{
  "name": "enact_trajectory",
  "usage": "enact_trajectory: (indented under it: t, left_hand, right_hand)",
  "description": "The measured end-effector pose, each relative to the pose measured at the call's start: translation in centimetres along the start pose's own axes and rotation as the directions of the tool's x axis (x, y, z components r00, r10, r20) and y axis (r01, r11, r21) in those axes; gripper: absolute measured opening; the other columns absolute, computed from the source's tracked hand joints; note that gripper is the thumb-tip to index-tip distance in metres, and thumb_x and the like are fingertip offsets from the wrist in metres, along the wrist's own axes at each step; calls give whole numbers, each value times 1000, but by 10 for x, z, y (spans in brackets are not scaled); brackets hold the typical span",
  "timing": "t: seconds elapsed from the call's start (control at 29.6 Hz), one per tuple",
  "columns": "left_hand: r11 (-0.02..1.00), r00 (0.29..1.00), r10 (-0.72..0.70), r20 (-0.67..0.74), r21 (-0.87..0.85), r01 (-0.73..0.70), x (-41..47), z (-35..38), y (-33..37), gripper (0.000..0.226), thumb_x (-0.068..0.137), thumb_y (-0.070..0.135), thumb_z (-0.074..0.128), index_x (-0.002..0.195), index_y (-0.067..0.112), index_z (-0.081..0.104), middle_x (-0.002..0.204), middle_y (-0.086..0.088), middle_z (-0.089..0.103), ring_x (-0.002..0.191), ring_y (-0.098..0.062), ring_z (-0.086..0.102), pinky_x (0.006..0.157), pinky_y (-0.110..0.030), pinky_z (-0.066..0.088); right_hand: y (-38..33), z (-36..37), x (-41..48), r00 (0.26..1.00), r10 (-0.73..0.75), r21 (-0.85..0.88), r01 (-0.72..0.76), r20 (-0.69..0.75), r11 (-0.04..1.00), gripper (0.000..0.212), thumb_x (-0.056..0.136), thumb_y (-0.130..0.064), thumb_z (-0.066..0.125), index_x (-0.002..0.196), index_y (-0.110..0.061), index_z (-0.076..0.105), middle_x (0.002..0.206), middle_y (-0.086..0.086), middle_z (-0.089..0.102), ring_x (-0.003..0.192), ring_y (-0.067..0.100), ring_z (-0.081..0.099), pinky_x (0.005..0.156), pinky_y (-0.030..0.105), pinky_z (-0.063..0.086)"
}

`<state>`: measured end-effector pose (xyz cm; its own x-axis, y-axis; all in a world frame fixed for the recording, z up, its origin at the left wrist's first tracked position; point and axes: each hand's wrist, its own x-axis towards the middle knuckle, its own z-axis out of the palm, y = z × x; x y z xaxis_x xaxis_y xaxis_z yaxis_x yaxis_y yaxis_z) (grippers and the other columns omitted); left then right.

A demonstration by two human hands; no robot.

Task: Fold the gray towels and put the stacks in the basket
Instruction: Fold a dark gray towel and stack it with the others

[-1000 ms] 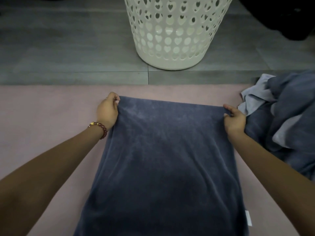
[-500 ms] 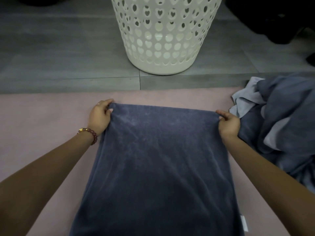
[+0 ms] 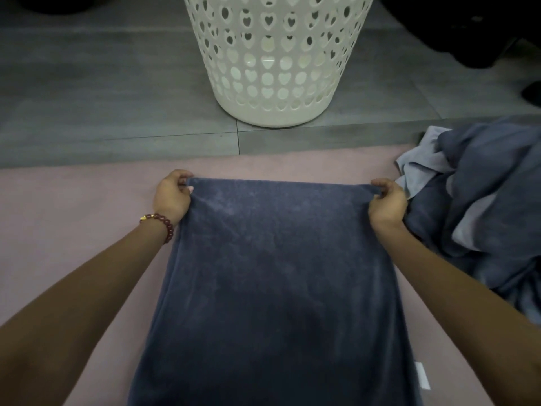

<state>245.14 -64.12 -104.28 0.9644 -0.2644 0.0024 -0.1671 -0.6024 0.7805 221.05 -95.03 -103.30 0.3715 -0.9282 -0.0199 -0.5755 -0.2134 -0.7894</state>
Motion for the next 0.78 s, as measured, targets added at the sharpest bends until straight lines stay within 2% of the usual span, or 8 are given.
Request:
enact_trajectory:
  t: [0.14, 0.24, 0.3, 0.37, 0.44, 0.47, 0.61, 0.78]
  left_hand:
    - [1000, 1000, -7, -14, -14, 6, 1, 0, 1, 32, 86, -11, 51, 116, -2, 56, 90, -3, 56, 80, -16, 51, 83, -24, 44]
    - [999, 999, 33, -23, -3, -33, -9, -4, 1, 34, 87, -5, 52, 120, -2, 50, 100, -11, 54, 89, -25, 54, 93, -38, 46]
    - [984, 990, 137, -33, 116, -133, -30, -6, 1, 38, 89, 1, 53, 126, 2, 48, 123, -21, 46, 110, -34, 47, 103, -39, 37]
    - [933, 959, 284, -18, 234, -272, -64, -9, -1, 37, 89, 5, 52, 125, 2, 51, 127, -24, 43, 115, -38, 43, 102, -41, 34]
    - [861, 918, 392, 67, 325, -391, -101, -12, -9, 35, 88, 12, 50, 121, 3, 55, 123, -23, 48, 112, -39, 46, 98, -45, 37]
    - [832, 906, 410, 106, 364, -419, -117, -14, -15, 35, 87, 14, 50, 120, 3, 57, 122, -22, 50, 112, -40, 48, 97, -47, 38]
    - [896, 963, 266, 45, 356, -264, -159, -26, -24, 35, 86, 6, 59, 121, 4, 54, 122, -19, 52, 110, -38, 49, 95, -48, 40]
    - [930, 995, 98, 25, 355, -100, -186, -43, -20, 36, 84, 13, 64, 117, 6, 53, 112, -15, 56, 103, -35, 53, 85, -45, 42]
  right_hand:
    - [-2, -5, -8, 997, -35, -321, 53, 64, 945, 42, 84, -1, 49, 123, -14, 57, 130, 20, 43, 119, 35, 40, 97, 35, 32]
    - [-3, 0, -39, 964, -267, -500, 234, 6, 833, 42, 88, -13, 53, 129, -14, 51, 139, 18, 36, 128, 36, 32, 107, 43, 21]
    - [2, -1, -68, 881, -439, -482, 467, 178, 742, 47, 92, -27, 44, 137, -14, 45, 146, 19, 32, 135, 39, 28, 112, 48, 16]
    - [14, -8, -102, 762, -512, -451, 648, 396, 614, 54, 94, -42, 31, 144, -21, 36, 152, 14, 27, 140, 36, 21, 115, 47, 11]
    - [31, -19, -133, 689, -509, -475, 725, 516, 499, 57, 96, -52, 20, 146, -27, 30, 153, 11, 27, 140, 33, 20, 114, 45, 7]
    - [40, -25, -145, 694, -481, -503, 720, 536, 479, 60, 96, -56, 13, 146, -29, 28, 153, 11, 27, 139, 34, 21, 113, 45, 6]
    - [66, -55, -174, 835, -288, -568, 535, 470, 625, 69, 90, -64, 5, 147, -31, 22, 155, 14, 21, 142, 34, 19, 113, 45, 3]
    - [68, -81, -201, 899, -185, -506, 382, 396, 774, 78, 81, -63, 10, 149, -26, 21, 156, 16, 15, 144, 31, 11, 116, 41, 2]
